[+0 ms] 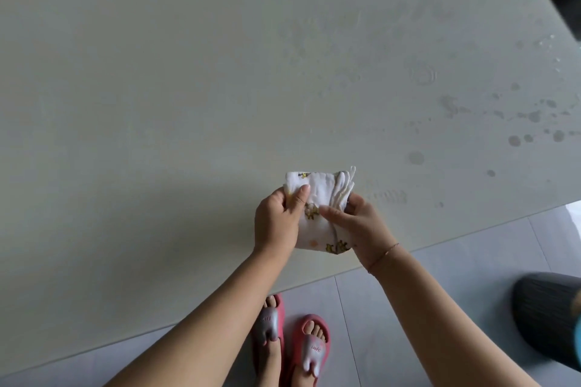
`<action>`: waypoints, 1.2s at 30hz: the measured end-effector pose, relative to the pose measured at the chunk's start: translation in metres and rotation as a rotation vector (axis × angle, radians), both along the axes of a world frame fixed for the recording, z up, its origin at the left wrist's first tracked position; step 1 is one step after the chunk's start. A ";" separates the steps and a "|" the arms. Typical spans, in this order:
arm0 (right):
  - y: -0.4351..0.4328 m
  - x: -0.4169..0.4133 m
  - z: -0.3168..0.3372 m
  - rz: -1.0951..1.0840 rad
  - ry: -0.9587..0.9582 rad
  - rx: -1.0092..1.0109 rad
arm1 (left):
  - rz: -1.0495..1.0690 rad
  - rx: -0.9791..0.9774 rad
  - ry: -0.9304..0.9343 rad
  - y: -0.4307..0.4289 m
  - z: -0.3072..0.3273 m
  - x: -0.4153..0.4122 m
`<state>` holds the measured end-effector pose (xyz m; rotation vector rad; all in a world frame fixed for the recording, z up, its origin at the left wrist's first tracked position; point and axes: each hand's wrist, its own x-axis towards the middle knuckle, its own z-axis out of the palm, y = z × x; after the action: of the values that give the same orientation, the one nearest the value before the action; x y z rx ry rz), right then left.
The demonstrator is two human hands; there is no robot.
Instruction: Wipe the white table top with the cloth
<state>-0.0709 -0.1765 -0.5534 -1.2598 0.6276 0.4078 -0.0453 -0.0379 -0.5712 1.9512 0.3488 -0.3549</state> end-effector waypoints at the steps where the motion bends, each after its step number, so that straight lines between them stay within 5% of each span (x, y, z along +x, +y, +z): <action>1: -0.002 0.000 -0.001 0.005 0.012 -0.093 | 0.003 0.020 -0.016 0.000 0.000 0.000; 9: -0.031 -0.017 -0.009 0.109 -0.032 -0.706 | -0.024 0.135 -0.067 -0.011 -0.010 -0.016; 15: -0.027 -0.034 -0.027 0.102 0.035 -1.080 | -0.196 0.516 -0.270 -0.012 -0.022 -0.023; 19: -0.007 -0.040 -0.032 0.191 -0.251 -1.360 | -0.463 0.731 -0.503 0.001 -0.036 -0.022; 22: 0.011 -0.044 -0.042 0.513 -0.421 -1.394 | -0.707 0.769 -0.515 0.010 -0.047 -0.023; 26: 0.014 -0.046 -0.059 0.727 -0.345 -1.437 | -0.789 0.811 -0.471 0.017 -0.055 -0.021; 36: 0.035 -0.034 -0.067 0.758 -0.221 -1.557 | -0.517 0.857 -0.471 0.052 -0.058 0.033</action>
<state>-0.1046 -0.1413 -0.6204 -3.0163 0.1457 0.3504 -0.0119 0.0143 -0.6291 2.8777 -0.3959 -0.0443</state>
